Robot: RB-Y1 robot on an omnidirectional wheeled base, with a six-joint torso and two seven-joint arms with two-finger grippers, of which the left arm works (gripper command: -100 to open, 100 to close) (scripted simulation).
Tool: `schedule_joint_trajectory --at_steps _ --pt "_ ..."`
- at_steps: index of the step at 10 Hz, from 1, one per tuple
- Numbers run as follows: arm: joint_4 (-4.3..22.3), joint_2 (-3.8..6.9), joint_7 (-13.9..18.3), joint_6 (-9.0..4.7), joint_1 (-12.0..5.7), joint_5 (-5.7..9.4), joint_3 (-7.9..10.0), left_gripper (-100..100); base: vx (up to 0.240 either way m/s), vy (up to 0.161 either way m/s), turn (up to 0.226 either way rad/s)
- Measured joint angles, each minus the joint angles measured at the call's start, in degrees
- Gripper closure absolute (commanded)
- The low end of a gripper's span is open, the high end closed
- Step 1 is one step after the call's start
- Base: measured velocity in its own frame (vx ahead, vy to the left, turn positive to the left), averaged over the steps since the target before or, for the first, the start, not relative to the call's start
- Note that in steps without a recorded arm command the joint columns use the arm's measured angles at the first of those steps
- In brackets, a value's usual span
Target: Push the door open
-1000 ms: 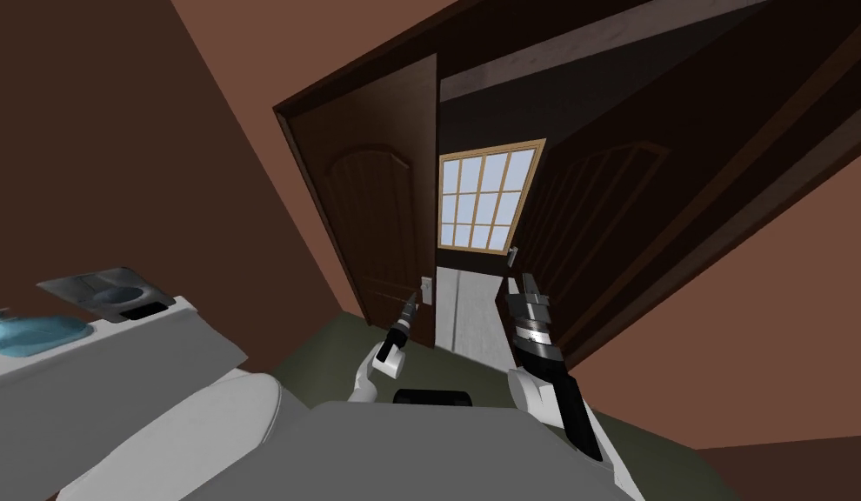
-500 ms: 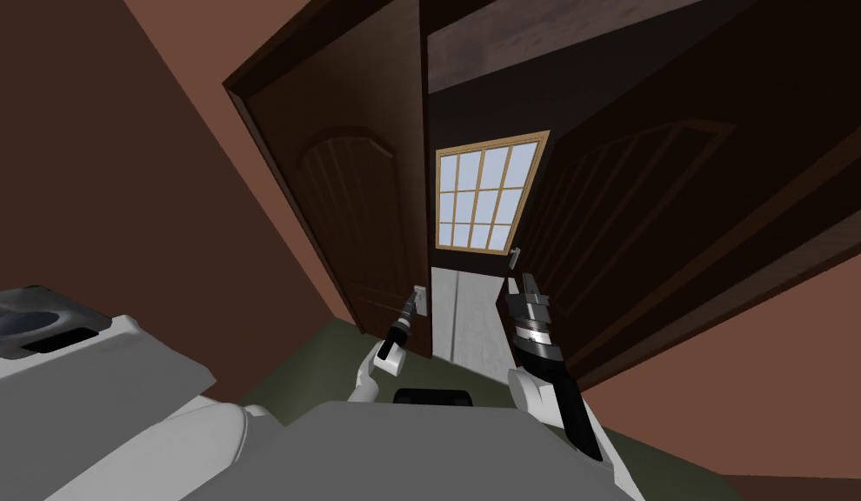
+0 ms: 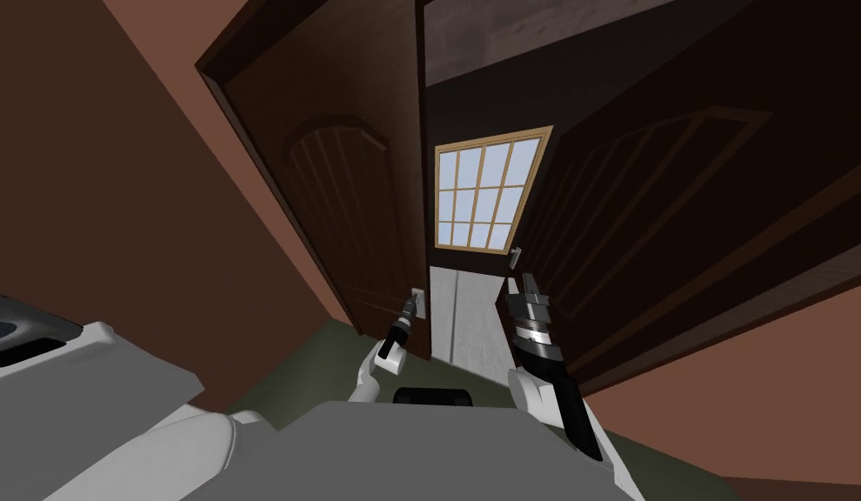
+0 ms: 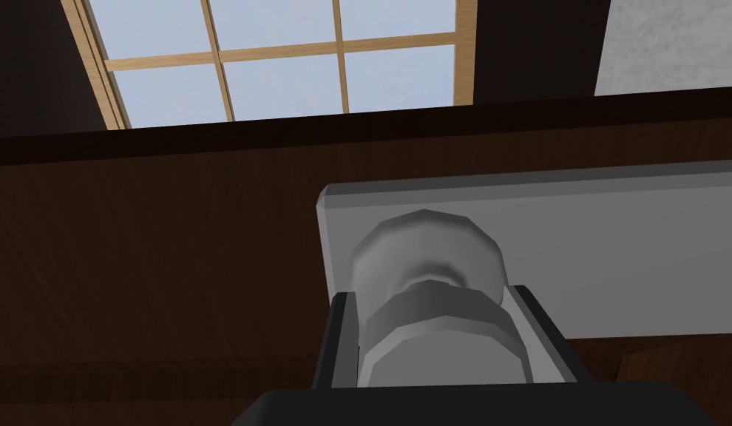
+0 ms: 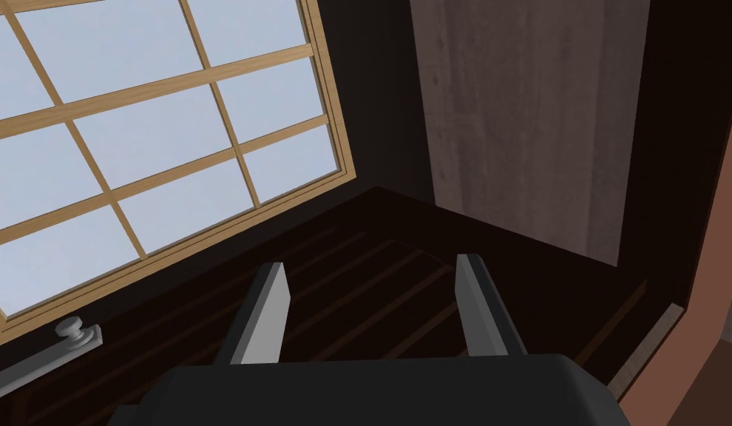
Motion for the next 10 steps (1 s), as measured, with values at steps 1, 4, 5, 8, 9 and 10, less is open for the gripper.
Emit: schedule_joint_trajectory --at_steps 1,4,5,8,9,10 --pt "-0.01 -0.01 -0.01 0.01 -0.02 -0.01 -0.03 100 0.0 0.0 0.0" --pt "0.35 0.12 -0.01 0.12 0.11 0.04 0.13 100 0.081 -0.045 0.023" --pt "0.78 0.23 -0.04 0.22 0.12 0.09 0.39 100 0.143 -0.089 0.045" --pt "0.88 0.39 -0.44 -0.02 0.17 0.11 1.41 100 0.16 -0.073 0.039" --pt "0.87 0.62 -0.49 -0.02 0.1 0.19 1.9 100 0.163 -0.1 0.045" --pt "0.9 0.58 -0.68 -0.02 -0.02 0.18 2.42 100 0.167 -0.12 0.079"
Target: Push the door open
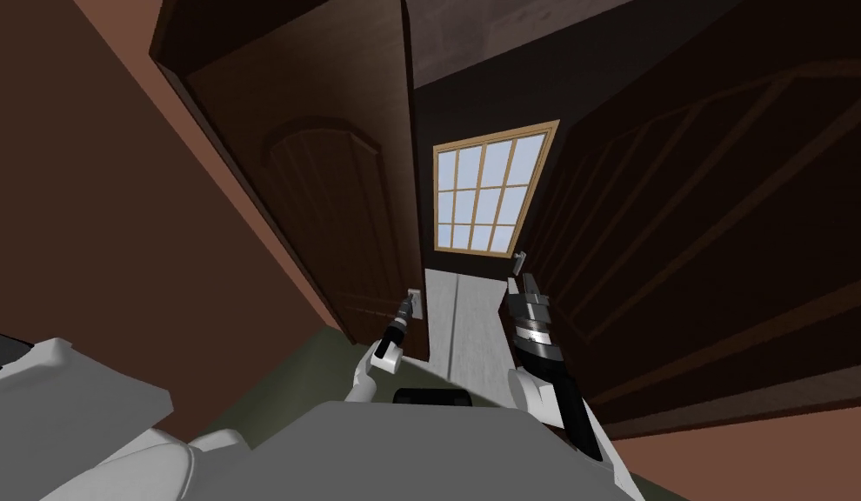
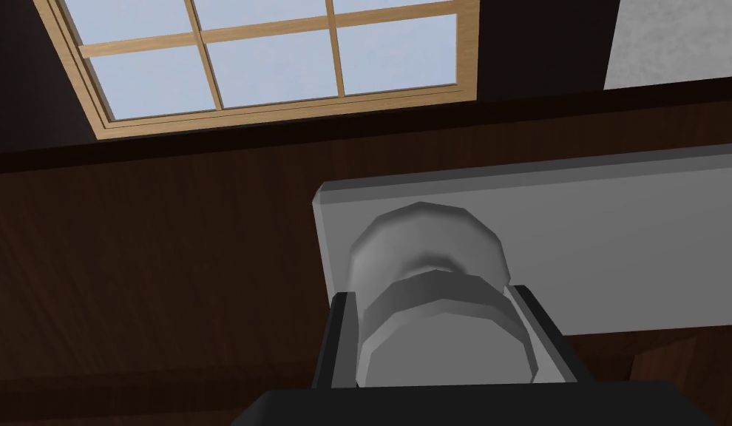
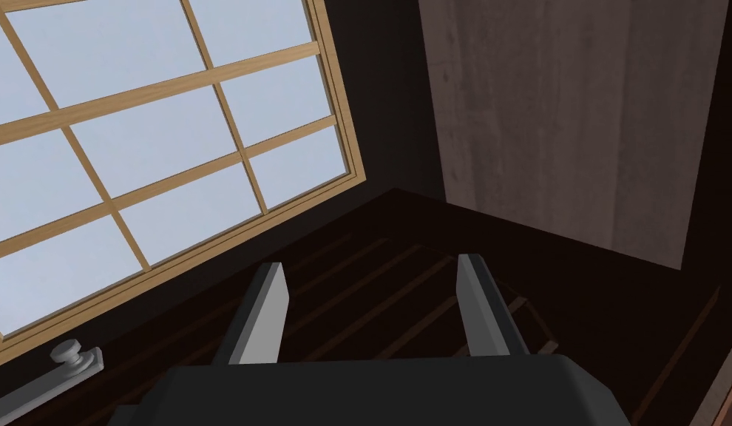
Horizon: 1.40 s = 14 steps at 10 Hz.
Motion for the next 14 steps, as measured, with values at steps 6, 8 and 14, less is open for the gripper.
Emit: schedule_joint_trajectory --at_steps 6,8,14 --pt "1.43 0.44 -0.8 0.31 -1.61 0.47 4.1 100 0.136 -0.111 0.069" --pt "1.61 0.24 -1.23 0.1 -1.59 0.52 5.76 100 0.157 -0.148 0.121" --pt "1.08 0.88 -1.2 0.34 -1.41 1.01 7.51 -100 -0.098 -0.029 0.033"
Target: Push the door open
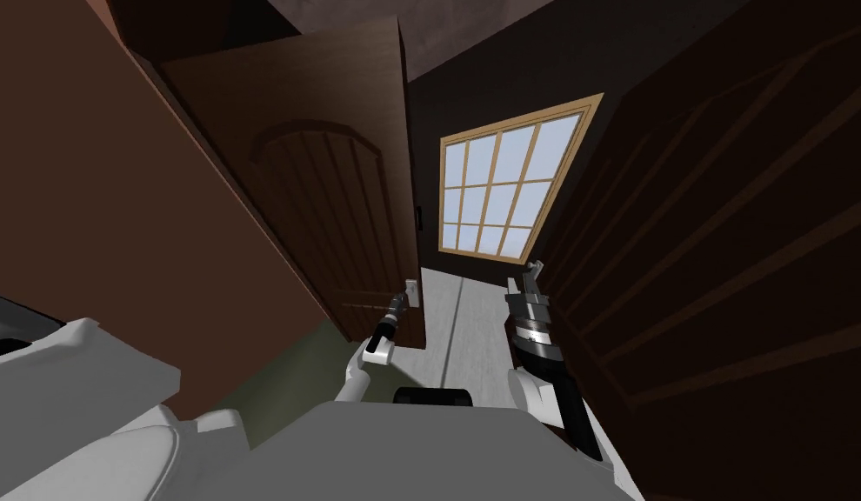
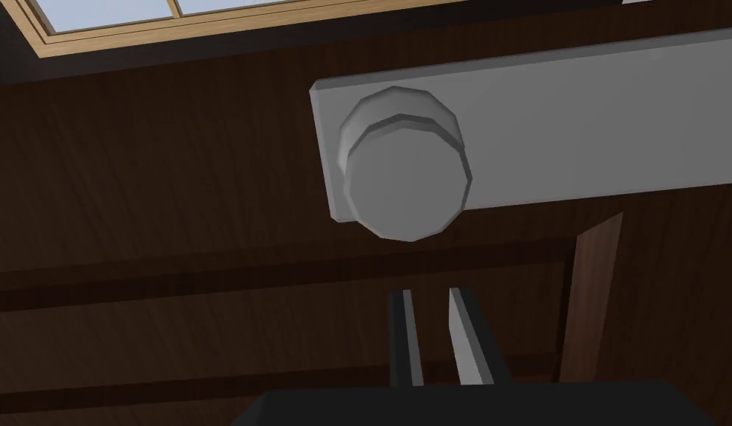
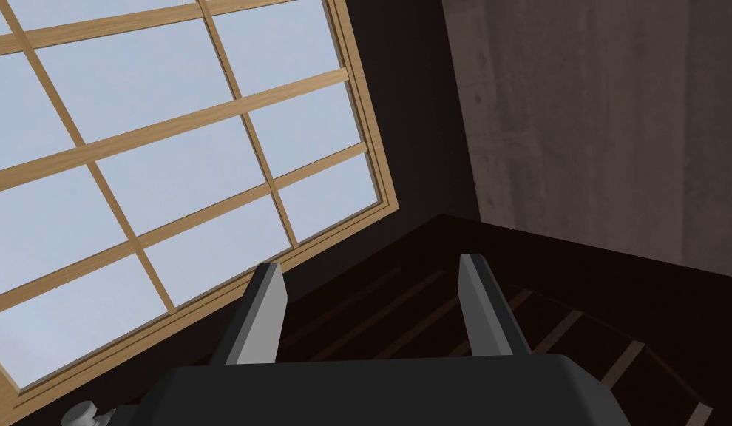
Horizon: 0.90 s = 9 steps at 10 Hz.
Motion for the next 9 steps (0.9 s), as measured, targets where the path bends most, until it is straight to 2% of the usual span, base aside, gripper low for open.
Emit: schedule_joint_trajectory --at_steps 2,5,9 --pt "-0.58 -0.2 0.21 0.08 0.48 0.11 -0.47 -100 -0.24 -0.032 0.016" --pt "-1.02 -1.09 0.54 0.07 0.91 0.28 -1.13 -100 -0.197 -0.013 0.006" --pt "-0.56 -0.66 0.48 -0.18 0.64 0.3 -0.79 -100 0.174 -0.019 -0.02"
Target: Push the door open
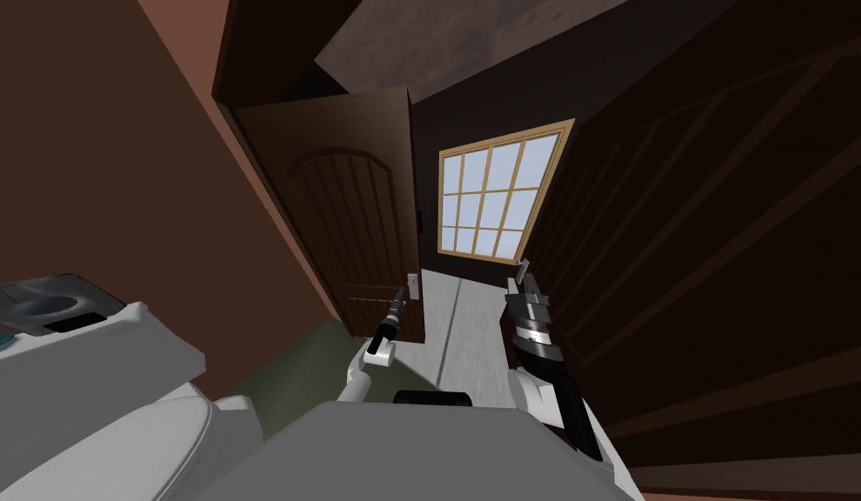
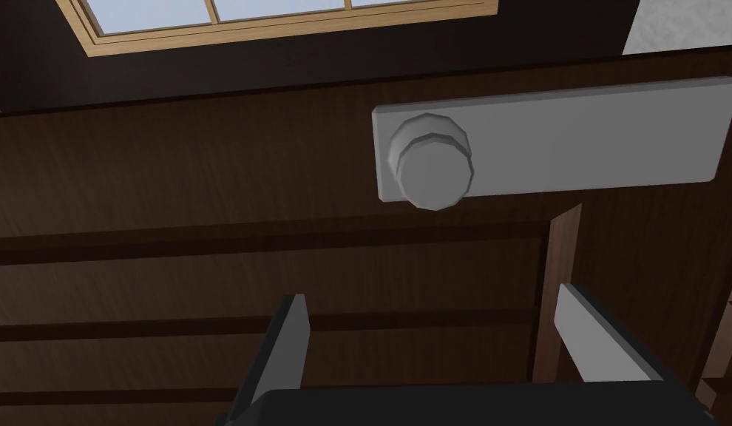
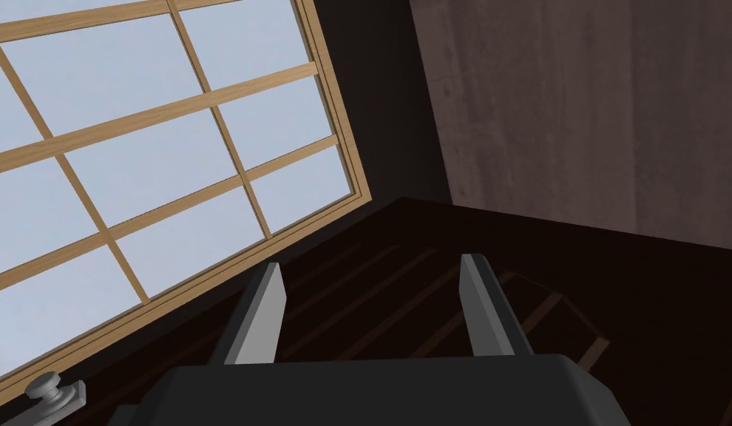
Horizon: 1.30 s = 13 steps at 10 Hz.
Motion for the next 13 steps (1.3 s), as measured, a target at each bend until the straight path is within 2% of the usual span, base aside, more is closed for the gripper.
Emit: schedule_joint_trajectory --at_steps 3,6,7,13 --pt "0.63 0.06 -0.13 -0.33 -0.49 0.02 0.48 -100 0.215 -0.033 -0.021" --pt "1.36 -0.46 -0.23 -0.75 -0.98 0.04 0.99 -100 0.156 -0.017 -0.014" --pt "1.37 -0.49 -0.24 -0.78 -1.02 0.05 1.01 100 -0.008 0.0 0.004" --pt "1.49 -0.44 -0.26 -0.64 -0.86 0.03 0.99 100 0.004 -0.007 0.006"
